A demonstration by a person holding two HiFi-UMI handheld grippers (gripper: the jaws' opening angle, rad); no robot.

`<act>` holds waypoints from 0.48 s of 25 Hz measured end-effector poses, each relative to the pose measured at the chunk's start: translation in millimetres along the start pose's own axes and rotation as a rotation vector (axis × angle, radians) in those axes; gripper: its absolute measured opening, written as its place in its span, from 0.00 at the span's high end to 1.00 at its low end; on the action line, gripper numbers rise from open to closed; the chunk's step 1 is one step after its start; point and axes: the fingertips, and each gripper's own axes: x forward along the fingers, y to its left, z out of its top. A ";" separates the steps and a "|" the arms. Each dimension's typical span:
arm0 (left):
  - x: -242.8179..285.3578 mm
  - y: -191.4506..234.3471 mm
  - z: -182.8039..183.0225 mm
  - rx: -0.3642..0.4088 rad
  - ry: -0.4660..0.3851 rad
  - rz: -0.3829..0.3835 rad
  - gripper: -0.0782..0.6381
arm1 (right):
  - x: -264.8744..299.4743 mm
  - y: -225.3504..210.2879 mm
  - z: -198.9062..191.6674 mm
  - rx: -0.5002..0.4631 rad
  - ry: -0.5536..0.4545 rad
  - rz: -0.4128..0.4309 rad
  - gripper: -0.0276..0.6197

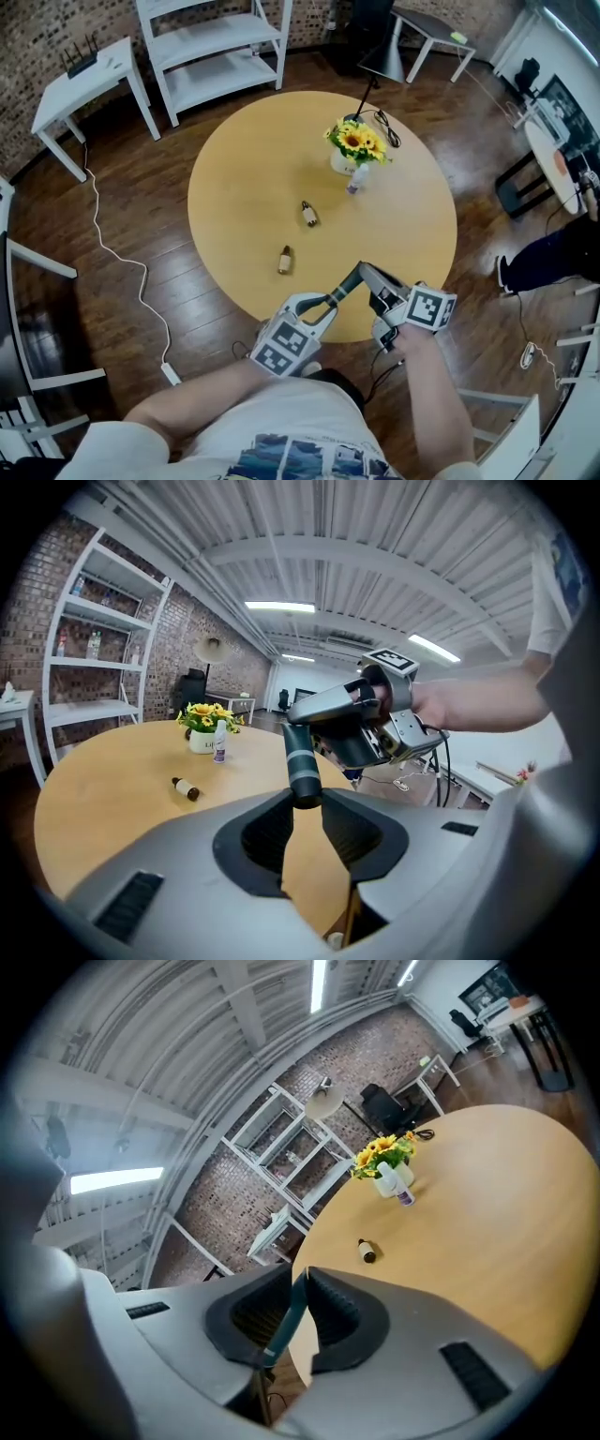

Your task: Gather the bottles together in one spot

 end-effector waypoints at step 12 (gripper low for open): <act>3.2 4.0 -16.3 -0.026 0.086 -0.050 0.72 | 6.5 29.7 -1.0 -0.265 0.099 0.061 0.90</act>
